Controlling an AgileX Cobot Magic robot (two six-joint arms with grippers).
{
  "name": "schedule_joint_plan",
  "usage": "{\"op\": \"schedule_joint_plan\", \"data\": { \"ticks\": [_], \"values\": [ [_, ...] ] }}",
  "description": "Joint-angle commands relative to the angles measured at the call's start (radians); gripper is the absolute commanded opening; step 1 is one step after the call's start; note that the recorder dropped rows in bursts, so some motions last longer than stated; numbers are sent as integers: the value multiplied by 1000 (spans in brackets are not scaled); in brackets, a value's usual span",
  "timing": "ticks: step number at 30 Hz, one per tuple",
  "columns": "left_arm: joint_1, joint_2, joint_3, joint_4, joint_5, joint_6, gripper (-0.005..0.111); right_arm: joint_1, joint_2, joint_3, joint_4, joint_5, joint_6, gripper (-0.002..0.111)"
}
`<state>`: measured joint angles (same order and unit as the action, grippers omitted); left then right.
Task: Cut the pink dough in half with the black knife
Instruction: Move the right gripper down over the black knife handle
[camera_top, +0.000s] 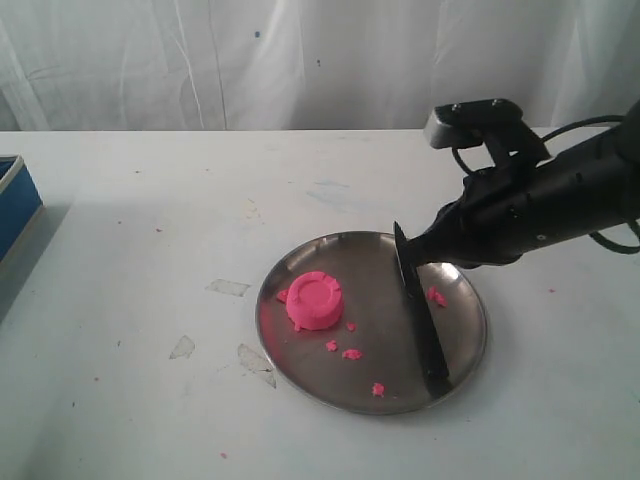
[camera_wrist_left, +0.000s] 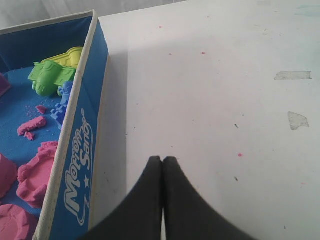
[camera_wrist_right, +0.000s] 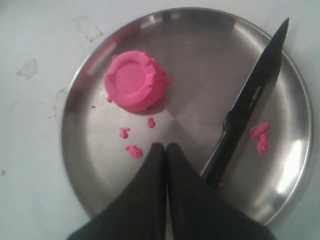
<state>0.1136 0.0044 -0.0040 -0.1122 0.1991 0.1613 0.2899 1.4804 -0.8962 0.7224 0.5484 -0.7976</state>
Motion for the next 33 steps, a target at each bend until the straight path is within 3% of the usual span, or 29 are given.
{"op": "schedule_joint_plan", "data": {
  "ticks": [1,4,11,14,18,27,33],
  "values": [
    [2,-4,4,-13,-1,-4,0,0,85,-10,7,-40,-14,0],
    [2,-4,4,-13,-1,-4,0,0,136,-10,3,-31,-14,7],
    [2,-4,4,-13,-1,-4,0,0,215,-10,5,10,-64,44],
    [2,-4,4,-13,-1,-4,0,0,223,-27,0,12,-64,53],
    [2,-4,4,-13,-1,-4,0,0,223,-51,-22,32,-41,55],
    [2,-4,4,-13,-1,-4,0,115,223,-175,-712,175,644,54],
    [2,-4,4,-13,-1,-4,0,186,251,-177,-752,128,760,54]
  ]
}}
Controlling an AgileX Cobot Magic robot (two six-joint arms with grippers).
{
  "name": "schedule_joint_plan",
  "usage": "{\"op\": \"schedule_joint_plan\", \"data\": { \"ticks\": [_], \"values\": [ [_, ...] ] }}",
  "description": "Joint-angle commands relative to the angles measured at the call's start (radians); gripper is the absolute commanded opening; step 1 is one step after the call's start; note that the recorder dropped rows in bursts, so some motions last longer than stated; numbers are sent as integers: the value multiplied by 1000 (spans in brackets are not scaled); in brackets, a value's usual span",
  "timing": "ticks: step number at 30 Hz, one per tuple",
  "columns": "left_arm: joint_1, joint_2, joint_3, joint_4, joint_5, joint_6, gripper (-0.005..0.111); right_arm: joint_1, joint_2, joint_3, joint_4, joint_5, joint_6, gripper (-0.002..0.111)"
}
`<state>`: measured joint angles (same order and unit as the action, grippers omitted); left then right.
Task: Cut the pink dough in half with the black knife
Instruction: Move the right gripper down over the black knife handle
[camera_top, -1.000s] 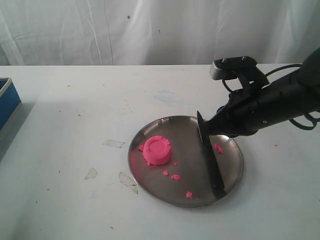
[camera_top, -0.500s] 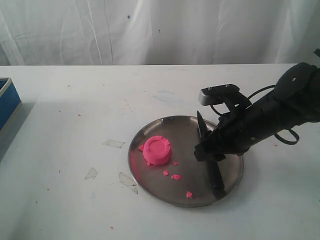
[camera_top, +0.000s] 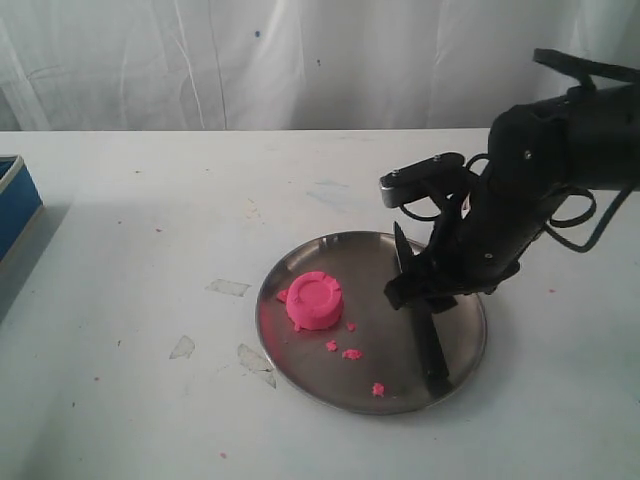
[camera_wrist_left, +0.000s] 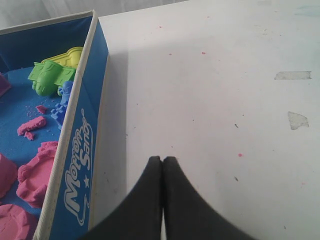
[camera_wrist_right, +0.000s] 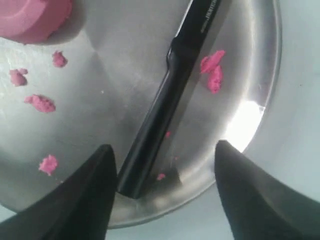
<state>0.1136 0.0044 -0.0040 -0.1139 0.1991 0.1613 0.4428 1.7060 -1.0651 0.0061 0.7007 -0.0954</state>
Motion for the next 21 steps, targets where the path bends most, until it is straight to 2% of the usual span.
{"op": "schedule_joint_plan", "data": {
  "ticks": [1,21],
  "values": [
    [2,-4,4,-12,-1,-4,0,36,38,-8,-36,-35,70,54],
    [2,-4,4,-12,-1,-4,0,36,162,-8,-68,-68,103,54]
  ]
}}
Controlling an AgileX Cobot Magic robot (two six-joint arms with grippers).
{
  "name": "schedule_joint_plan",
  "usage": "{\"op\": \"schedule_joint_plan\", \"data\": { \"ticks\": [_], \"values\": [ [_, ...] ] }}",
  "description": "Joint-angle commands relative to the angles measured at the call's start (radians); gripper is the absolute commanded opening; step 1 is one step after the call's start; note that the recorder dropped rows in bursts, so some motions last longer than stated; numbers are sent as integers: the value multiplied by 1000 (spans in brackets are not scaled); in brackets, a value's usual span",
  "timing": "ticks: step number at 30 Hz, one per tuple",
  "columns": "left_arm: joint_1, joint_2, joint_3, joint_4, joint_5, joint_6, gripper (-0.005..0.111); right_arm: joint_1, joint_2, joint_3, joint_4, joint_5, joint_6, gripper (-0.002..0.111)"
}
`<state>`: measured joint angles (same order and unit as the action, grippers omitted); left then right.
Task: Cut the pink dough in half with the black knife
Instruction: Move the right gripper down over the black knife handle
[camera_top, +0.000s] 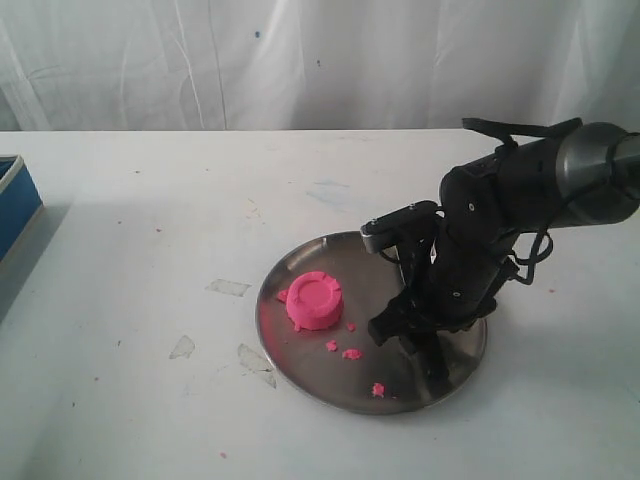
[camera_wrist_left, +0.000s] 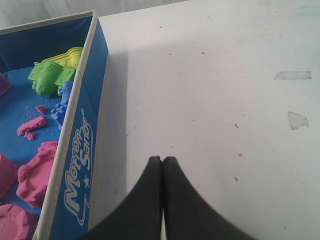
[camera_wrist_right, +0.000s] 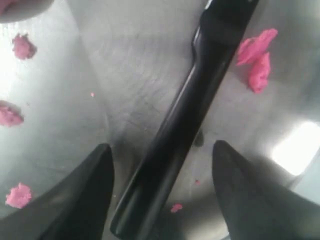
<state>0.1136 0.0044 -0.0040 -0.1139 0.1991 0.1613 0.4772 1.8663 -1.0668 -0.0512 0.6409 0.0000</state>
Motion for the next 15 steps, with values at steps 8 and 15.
{"op": "schedule_joint_plan", "data": {
  "ticks": [8,15],
  "values": [
    [2,-4,4,-12,-1,-4,0,1,20,-7,-5,14,9,47],
    [2,-4,4,-12,-1,-4,0,1,20,-7,2,16,9,16]
  ]
}}
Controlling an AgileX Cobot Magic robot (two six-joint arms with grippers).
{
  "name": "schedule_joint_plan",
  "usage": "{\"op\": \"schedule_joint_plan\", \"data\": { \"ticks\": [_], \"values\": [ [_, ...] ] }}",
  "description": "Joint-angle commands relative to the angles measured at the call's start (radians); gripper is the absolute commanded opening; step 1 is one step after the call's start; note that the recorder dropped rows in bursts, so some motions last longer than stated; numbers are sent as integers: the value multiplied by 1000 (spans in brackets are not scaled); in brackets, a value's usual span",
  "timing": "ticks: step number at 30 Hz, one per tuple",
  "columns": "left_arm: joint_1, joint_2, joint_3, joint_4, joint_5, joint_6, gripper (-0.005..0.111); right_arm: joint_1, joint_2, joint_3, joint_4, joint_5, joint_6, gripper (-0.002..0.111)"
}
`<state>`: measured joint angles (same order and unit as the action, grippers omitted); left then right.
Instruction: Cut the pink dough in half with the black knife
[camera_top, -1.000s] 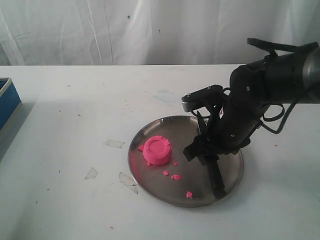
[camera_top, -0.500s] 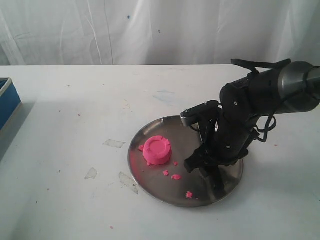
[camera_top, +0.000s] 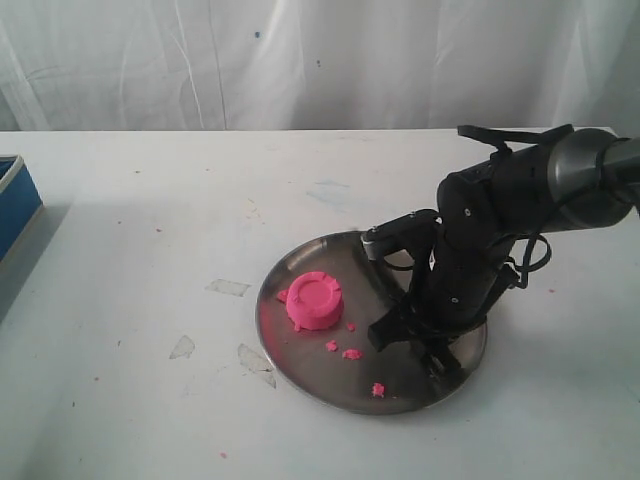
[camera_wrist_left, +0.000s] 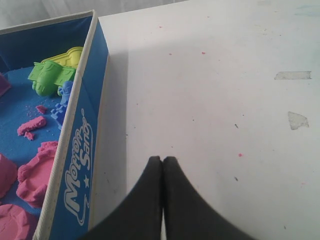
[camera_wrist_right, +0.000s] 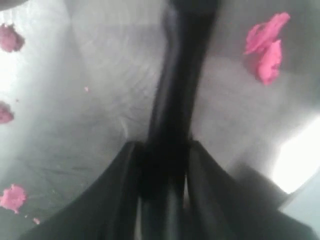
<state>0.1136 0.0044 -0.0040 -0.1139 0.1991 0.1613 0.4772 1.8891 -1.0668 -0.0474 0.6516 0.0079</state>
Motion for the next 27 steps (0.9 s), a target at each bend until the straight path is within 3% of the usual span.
{"op": "schedule_joint_plan", "data": {
  "ticks": [1,9,19,23,27],
  "values": [
    [2,-4,4,-12,-1,-4,0,1,-3,-7,-2,5,1,13],
    [2,-4,4,-12,-1,-4,0,1,-3,-23,-2,30,-8,8],
    [2,-4,4,-12,-1,-4,0,1,-178,-77,-4,326,-8,8],
    [2,-4,4,-12,-1,-4,0,1,-262,-26,-4,405,-8,8],
    [2,-4,4,-12,-1,-4,0,1,-304,53,1,355,-8,8]
  ]
}}
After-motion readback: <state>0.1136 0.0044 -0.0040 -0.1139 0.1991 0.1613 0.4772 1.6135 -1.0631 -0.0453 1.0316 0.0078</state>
